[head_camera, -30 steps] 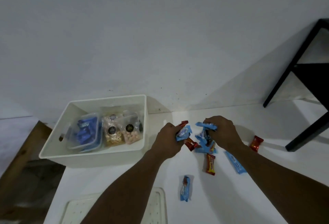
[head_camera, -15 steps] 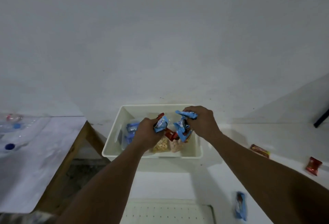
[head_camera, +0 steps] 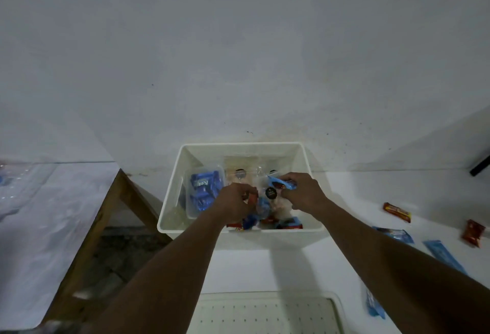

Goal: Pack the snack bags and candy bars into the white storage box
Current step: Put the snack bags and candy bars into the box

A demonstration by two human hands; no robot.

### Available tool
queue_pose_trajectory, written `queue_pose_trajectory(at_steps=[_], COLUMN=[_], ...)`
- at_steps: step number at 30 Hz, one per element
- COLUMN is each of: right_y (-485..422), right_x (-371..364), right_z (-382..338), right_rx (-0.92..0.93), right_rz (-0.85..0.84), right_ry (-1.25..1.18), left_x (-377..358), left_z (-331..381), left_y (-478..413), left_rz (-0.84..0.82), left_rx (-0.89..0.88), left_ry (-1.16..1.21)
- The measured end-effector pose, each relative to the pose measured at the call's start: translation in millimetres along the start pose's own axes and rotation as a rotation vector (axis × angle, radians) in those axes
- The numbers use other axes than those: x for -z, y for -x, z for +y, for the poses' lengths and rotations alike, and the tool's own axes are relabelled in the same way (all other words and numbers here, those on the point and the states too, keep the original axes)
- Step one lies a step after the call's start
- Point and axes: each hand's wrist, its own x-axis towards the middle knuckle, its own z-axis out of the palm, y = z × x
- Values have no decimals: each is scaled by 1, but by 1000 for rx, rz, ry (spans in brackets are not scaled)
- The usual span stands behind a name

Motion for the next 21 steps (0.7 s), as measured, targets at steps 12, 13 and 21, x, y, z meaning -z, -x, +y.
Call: queue_pose_trajectory(at_steps=[12, 13, 21], right_y=[34, 40, 84], right_x=[33, 39, 101], right_z=[21, 29, 124], right_rx=[16, 12, -120], right_rz=[55, 81, 180], right_ry=[84, 74, 76], left_x=[-16, -23, -108], left_z=[50, 60, 144], left_y=[21, 23, 27], left_rz=[75, 97, 129], left_rx=[-68, -87, -223], left_ry=[9, 12, 29])
